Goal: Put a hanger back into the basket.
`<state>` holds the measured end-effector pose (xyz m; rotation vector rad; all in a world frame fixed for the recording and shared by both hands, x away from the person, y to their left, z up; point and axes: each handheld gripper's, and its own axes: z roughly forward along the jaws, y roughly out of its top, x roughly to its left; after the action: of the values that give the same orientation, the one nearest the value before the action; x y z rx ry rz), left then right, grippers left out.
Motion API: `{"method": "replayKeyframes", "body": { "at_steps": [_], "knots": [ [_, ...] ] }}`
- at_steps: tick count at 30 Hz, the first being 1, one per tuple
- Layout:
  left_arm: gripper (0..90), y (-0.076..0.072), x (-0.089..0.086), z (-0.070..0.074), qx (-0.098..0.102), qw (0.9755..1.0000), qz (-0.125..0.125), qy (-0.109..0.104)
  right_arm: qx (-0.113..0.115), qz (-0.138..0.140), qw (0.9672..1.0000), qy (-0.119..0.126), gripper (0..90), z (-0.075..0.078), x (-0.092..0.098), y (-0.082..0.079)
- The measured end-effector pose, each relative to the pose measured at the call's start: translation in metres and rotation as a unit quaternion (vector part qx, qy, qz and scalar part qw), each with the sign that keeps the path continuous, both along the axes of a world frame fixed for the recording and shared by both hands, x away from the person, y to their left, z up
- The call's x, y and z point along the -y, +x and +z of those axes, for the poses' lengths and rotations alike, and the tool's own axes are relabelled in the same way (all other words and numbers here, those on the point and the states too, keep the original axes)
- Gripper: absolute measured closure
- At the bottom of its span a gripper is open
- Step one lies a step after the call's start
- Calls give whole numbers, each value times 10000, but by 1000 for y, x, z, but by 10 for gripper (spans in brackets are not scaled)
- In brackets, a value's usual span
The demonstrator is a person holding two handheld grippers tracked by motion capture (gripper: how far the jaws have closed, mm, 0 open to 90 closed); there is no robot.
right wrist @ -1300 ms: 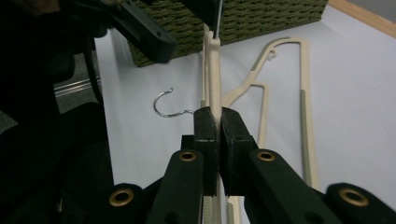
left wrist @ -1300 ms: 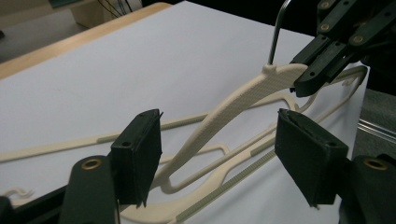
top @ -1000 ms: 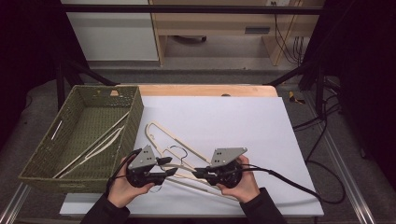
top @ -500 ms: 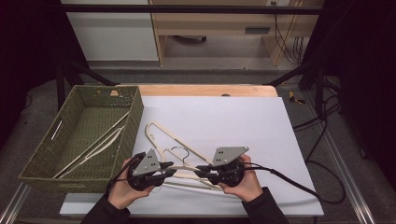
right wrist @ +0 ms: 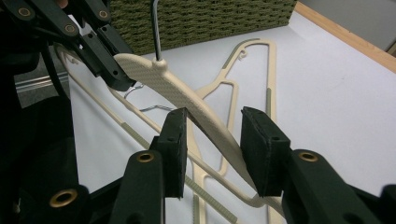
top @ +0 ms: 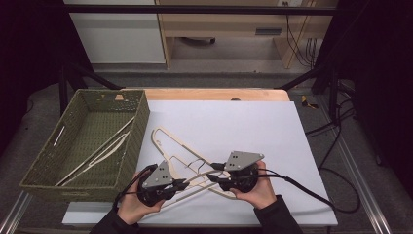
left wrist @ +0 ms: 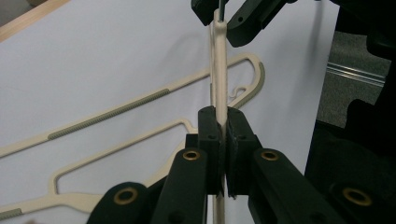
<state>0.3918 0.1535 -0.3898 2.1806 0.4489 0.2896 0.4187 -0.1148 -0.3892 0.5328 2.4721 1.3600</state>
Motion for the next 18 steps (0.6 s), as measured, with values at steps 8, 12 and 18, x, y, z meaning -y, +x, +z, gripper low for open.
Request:
{"method": "replayKeyframes", "body": {
  "at_steps": [8, 12, 18],
  "knots": [
    [866, 0, -5, 5, -63, 9992, 341, -184, 173, -315, 9982, 485, 398, 8, 15, -1],
    [866, 0, -10, 9, -24, 9980, 571, -271, 302, -626, 9947, 754, 258, 12, 30, 0],
    [866, -3, -17, 20, 55, 9969, 669, -421, 300, -1082, 9891, 950, 157, 11, 54, 4]
  ]
}}
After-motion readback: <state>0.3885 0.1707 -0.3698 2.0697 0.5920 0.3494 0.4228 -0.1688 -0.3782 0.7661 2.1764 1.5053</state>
